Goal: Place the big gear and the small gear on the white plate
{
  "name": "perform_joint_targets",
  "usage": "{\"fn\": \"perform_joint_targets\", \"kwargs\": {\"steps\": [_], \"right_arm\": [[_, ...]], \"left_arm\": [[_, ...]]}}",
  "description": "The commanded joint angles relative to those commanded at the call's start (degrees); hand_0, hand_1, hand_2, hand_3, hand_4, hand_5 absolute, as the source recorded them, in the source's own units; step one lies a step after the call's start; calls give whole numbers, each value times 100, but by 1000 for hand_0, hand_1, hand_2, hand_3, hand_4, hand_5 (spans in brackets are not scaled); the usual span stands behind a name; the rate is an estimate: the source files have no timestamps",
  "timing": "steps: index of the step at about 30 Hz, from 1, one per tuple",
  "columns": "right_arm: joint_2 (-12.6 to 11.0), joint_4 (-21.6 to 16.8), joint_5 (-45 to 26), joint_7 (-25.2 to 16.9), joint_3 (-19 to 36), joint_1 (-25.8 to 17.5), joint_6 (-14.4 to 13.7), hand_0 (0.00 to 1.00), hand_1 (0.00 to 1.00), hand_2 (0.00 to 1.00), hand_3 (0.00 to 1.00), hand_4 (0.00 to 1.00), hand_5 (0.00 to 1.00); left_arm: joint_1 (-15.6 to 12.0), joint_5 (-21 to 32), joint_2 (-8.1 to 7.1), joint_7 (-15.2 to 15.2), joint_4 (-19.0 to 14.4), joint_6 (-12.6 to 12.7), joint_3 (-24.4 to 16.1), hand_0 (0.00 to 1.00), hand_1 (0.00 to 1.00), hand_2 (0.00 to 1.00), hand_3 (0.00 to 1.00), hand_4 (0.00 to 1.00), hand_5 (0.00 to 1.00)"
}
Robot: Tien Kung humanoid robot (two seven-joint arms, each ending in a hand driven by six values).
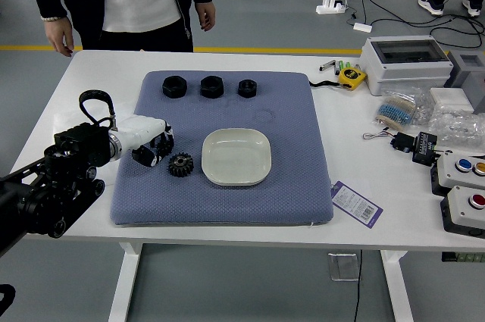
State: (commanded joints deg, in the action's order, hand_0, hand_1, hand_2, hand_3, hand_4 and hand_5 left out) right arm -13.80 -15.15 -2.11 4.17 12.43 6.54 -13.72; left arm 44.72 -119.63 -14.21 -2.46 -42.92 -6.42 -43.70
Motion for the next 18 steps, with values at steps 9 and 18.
{"fn": "perform_joint_targets", "kwargs": {"steps": [9, 18], "right_arm": [[2, -1, -9, -4, -5, -9, 2, 681, 658, 736, 585, 800, 718], [2, 1, -40, -6, -20, 4, 5, 681, 658, 736, 586, 801, 718]], "left_arm": [[-18, -37, -23, -8, -102, 63, -122, 349, 396, 447, 510, 610, 2], [8, -182, -78, 27, -413, 41, -426, 346, 391, 445, 517, 635, 2]]}}
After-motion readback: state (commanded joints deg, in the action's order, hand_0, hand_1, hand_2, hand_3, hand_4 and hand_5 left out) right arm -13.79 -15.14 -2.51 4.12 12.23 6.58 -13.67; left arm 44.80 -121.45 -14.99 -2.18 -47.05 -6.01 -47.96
